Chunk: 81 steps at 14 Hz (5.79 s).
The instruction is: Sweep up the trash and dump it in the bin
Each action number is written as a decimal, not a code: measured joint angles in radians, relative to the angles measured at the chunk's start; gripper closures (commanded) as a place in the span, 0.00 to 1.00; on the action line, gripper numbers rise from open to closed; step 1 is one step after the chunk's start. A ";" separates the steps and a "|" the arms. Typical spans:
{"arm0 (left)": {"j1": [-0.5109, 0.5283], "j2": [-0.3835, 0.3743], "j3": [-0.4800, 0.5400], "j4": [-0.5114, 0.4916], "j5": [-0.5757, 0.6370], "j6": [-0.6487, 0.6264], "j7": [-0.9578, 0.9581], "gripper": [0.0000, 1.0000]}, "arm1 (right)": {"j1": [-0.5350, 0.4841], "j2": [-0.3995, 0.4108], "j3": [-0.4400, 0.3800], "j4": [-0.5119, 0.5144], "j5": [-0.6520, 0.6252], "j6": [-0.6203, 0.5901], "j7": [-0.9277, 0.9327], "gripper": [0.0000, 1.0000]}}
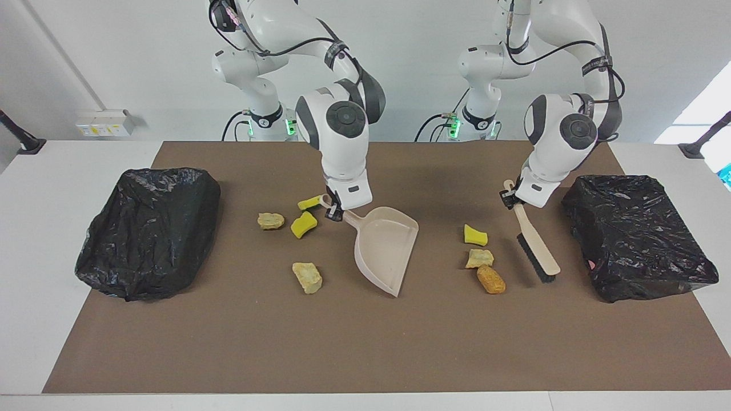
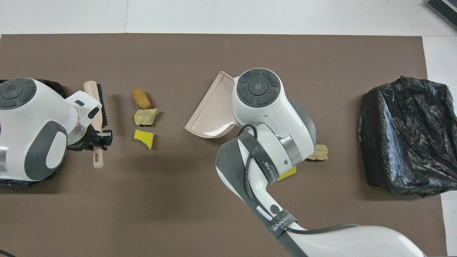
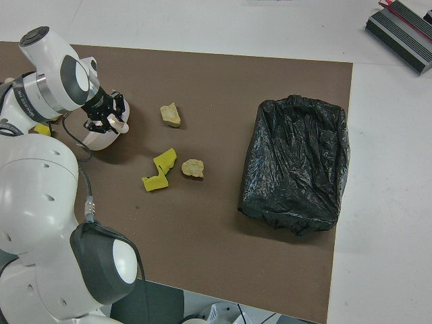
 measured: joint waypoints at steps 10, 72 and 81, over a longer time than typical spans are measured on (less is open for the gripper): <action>-0.238 -0.010 -0.019 -0.106 -0.090 0.086 -0.007 1.00 | -0.051 -0.091 0.002 -0.230 0.025 0.234 -0.314 1.00; -0.358 0.026 0.009 0.075 -0.308 -0.025 -0.205 1.00 | -0.081 -0.091 0.001 -0.305 0.138 0.311 -0.442 1.00; -0.348 -0.249 -0.011 -0.075 -0.299 -0.275 -0.208 1.00 | -0.160 -0.140 -0.007 -0.211 0.152 0.191 -0.483 1.00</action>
